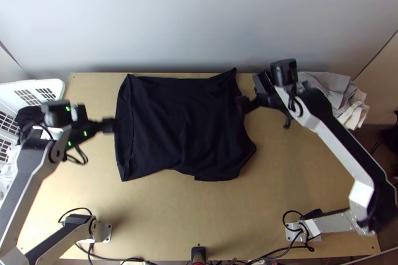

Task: Fold the t-shirt

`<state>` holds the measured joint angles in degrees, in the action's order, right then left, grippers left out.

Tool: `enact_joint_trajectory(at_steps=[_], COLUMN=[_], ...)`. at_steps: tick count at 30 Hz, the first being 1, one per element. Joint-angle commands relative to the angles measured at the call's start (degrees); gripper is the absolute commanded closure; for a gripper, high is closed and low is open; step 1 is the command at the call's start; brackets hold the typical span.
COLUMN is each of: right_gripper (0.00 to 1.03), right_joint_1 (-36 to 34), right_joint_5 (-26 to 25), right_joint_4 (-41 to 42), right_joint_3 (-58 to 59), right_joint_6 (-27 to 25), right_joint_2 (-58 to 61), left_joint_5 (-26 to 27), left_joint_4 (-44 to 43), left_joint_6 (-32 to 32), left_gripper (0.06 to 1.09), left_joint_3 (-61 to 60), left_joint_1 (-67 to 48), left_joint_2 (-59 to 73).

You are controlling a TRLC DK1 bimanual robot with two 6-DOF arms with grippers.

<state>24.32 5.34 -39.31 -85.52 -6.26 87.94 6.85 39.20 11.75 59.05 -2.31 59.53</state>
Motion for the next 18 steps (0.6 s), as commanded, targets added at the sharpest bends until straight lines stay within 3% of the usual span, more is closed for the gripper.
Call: enact_joint_trajectory(at_steps=[1, 18], right_gripper=[0.04, 0.04], right_joint_1=[0.73, 0.65], right_joint_5=[-0.25, -0.25], right_joint_4=[-2.09, -2.26], right_joint_3=[6.94, 8.26], right_joint_6=[0.11, 0.20], right_joint_2=[-7.43, -8.05], left_joint_5=[2.11, 2.99], left_joint_4=[6.50, 7.21], left_joint_6=[-7.53, -11.13], left_gripper=[0.11, 0.16], left_joint_3=[-10.71, -18.88], left_joint_1=[-1.39, -6.75], left_joint_2=[-4.95, 4.90])
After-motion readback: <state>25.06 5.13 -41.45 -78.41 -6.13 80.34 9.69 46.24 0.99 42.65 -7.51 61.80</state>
